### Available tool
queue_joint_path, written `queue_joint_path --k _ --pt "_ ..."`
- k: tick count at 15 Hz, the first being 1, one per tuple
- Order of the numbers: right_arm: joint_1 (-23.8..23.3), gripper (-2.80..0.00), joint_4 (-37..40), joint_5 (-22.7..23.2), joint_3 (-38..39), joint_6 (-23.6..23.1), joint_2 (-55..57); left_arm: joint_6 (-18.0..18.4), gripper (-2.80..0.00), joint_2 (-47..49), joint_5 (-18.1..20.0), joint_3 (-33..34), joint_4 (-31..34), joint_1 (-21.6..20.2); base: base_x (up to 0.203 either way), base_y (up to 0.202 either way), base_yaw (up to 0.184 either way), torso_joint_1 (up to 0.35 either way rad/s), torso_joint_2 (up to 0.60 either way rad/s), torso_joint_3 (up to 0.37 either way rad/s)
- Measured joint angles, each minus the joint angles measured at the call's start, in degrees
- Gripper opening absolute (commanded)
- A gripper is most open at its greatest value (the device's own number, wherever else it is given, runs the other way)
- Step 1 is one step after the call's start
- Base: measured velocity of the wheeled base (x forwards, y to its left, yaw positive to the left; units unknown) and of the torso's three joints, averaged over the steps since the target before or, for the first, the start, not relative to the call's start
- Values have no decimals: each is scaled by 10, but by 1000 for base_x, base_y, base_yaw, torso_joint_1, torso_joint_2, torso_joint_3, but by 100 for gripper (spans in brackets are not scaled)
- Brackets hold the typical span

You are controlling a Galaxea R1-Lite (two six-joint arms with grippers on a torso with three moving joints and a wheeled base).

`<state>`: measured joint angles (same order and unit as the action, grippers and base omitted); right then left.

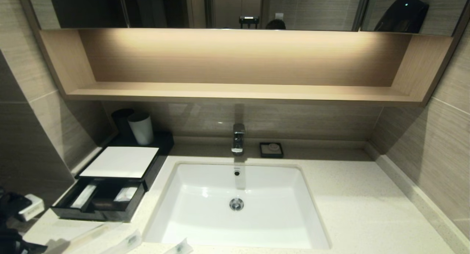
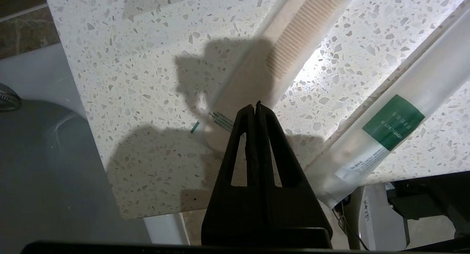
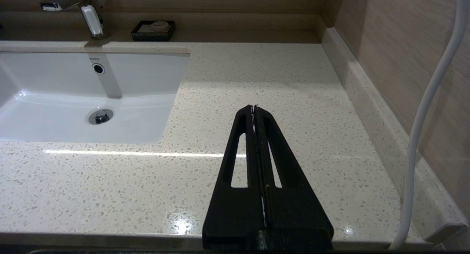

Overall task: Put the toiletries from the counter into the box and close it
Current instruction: Pick up the bathroom toiletry

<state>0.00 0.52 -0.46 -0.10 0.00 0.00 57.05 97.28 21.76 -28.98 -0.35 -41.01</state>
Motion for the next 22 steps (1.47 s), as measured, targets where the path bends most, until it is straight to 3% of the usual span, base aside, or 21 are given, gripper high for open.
queue_joint_path --k 7,8,13,18,22 --pt "0 -280 0 0 0 0 0 22 -280 42 -5 -28 0 -5 0 0 0 0 0 0" --pt "0 -280 0 0 0 0 0 27 0 44 -6 -29 0 -6 0 0 0 0 0 0" --pt "0 -280 0 0 0 0 0 76 0 52 -6 -31 0 -23 0 0 0 0 0 0" --pt "0 -280 0 0 0 0 0 160 0 67 -5 -30 0 -49 0 0 0 0 0 0" --pt "0 -280 0 0 0 0 0 176 0 79 -4 -36 0 -54 0 0 0 0 0 0"
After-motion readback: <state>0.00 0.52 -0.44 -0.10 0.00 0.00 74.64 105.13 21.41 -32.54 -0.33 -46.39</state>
